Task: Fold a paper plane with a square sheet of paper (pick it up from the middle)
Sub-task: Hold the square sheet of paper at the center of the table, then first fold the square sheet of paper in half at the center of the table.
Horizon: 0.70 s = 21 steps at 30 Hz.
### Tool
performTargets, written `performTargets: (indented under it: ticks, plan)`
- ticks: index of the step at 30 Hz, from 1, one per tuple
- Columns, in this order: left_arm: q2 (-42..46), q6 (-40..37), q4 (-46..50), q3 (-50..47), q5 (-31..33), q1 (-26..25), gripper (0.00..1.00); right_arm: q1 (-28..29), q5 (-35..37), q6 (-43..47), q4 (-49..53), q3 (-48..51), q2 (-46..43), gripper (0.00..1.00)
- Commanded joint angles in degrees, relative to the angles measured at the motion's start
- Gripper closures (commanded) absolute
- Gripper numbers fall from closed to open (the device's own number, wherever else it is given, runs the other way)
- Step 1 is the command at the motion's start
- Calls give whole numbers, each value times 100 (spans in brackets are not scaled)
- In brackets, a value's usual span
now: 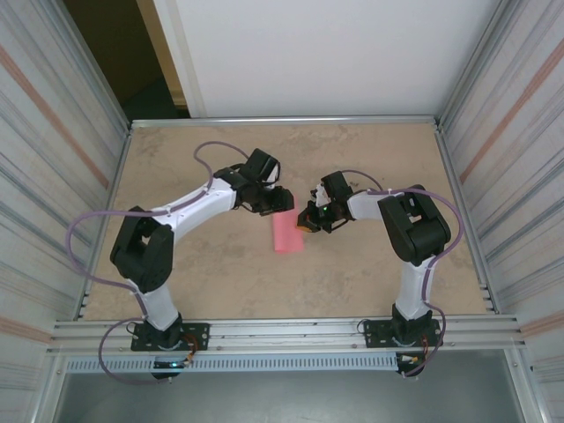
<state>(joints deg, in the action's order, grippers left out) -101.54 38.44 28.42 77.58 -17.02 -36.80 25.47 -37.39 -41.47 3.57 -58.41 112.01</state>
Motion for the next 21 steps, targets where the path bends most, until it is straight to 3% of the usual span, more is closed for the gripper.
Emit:
performTargets:
  ticks: [1, 7, 21]
  plan:
    - [-274, 44, -489, -124, -630, -50, 68, 37, 842, 29, 803, 234, 582, 100]
    - [-834, 0, -81, 229, -639, -99, 80, 38, 894, 29, 855, 229, 604, 100]
    - [-1247, -68, -91, -49, -771, 76, 87, 47, 1014, 35, 1047, 139, 714, 100]
